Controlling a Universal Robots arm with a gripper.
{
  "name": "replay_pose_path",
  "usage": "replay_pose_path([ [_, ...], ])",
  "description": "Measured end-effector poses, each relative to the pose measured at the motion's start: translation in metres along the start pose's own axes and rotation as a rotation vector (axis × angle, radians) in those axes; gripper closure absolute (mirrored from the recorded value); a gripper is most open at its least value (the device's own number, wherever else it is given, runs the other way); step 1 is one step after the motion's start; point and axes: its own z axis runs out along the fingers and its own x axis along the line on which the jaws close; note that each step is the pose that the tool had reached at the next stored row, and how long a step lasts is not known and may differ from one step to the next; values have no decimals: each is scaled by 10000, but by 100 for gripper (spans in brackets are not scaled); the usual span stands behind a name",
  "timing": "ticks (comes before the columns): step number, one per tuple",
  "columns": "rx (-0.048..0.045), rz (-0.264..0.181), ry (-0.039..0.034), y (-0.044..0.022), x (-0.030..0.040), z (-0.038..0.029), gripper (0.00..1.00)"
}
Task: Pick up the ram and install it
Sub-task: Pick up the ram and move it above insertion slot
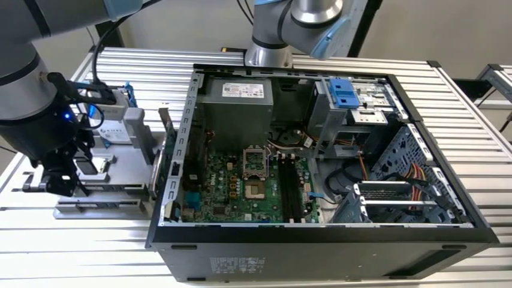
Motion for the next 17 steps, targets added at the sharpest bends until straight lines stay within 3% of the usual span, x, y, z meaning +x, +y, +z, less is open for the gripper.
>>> replay_pose_path([
  [17,0,0,3,-1,0,43,0],
])
